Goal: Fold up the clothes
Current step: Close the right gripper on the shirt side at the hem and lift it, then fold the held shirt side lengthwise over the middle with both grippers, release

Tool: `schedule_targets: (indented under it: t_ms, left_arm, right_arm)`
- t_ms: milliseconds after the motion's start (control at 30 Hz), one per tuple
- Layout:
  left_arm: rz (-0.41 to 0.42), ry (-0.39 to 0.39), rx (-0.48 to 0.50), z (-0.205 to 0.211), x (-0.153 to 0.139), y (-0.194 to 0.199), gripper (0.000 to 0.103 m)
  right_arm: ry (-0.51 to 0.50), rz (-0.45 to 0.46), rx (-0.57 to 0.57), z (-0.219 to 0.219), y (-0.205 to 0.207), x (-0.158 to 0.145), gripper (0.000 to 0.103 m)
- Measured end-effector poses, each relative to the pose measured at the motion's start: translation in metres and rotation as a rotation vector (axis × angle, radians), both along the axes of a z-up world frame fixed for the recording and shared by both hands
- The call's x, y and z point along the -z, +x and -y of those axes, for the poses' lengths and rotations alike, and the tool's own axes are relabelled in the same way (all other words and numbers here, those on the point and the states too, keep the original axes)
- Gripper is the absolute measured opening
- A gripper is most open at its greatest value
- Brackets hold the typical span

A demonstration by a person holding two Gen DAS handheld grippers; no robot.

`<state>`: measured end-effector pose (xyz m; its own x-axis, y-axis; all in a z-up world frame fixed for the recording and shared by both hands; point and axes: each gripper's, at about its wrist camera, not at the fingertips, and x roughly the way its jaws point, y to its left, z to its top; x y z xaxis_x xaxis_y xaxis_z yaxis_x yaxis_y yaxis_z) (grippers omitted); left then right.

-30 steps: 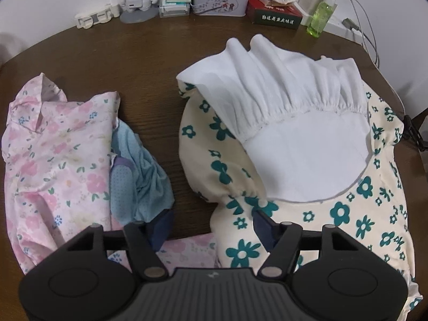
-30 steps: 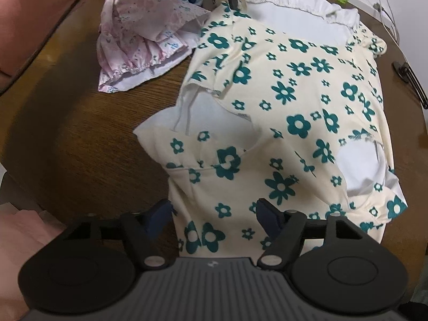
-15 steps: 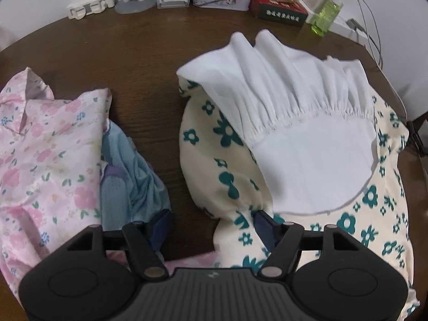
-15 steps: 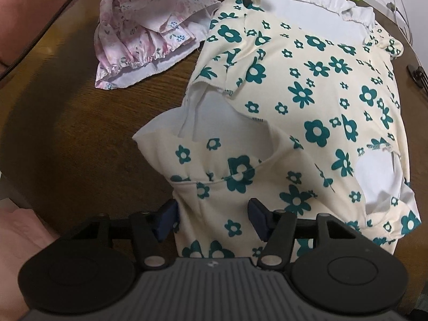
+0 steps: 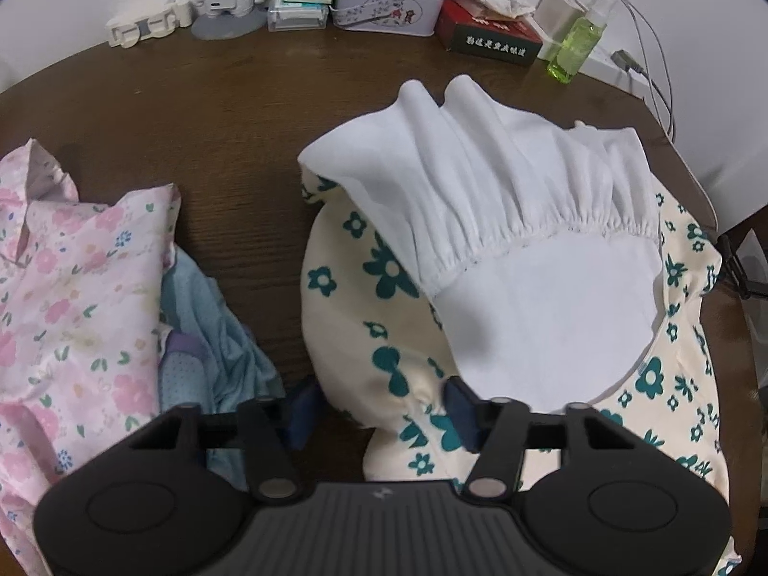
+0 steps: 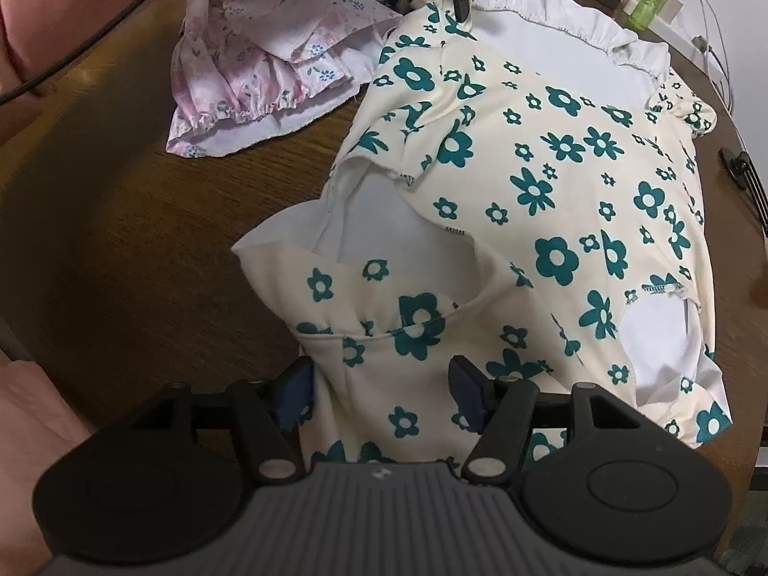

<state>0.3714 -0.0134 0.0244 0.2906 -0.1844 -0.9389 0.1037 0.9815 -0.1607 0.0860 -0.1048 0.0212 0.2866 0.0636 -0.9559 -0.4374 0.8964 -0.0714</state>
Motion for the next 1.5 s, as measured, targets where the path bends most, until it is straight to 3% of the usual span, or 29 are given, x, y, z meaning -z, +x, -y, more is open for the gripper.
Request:
schedule_targets:
  t_ms: [167,267,367,567,933,1133,1333,1500]
  left_arm:
    - [-0.001,0.001,-0.023,0.004,0.0,-0.001,0.04]
    - [0.003,-0.013,-0.032,0.003,0.0,-0.001,0.032]
    - [0.007,-0.033,-0.045,0.0,-0.001,0.0,0.031]
    - [0.039,-0.031,-0.047,-0.002,-0.004,-0.001,0.016]
    - [0.113,-0.034,-0.062,-0.003,-0.02,-0.005,0.004]
    - [0.16,-0.031,-0.046,0.014,-0.045,-0.006,0.004]
    - [0.23,0.022,0.024,0.074,-0.08,0.001,0.004]
    - [0.223,0.107,0.075,0.135,-0.064,0.009,0.004]
  right_arm:
    - [0.027,-0.006,-0.002,-0.002,-0.002,-0.003,0.046]
    - [0.045,-0.018,0.007,-0.003,-0.001,-0.004,0.033]
    - [0.051,-0.023,0.017,-0.003,-0.001,-0.005,0.025]
    - [0.063,-0.036,0.058,0.002,0.004,-0.007,0.007]
    - [0.146,0.001,0.064,0.014,0.003,-0.023,0.005]
    - [0.288,0.018,0.131,0.042,0.002,-0.037,0.005]
    - [0.483,0.029,0.297,0.101,0.001,-0.044,0.005]
    - [0.519,0.019,0.418,0.147,-0.001,-0.03,0.005]
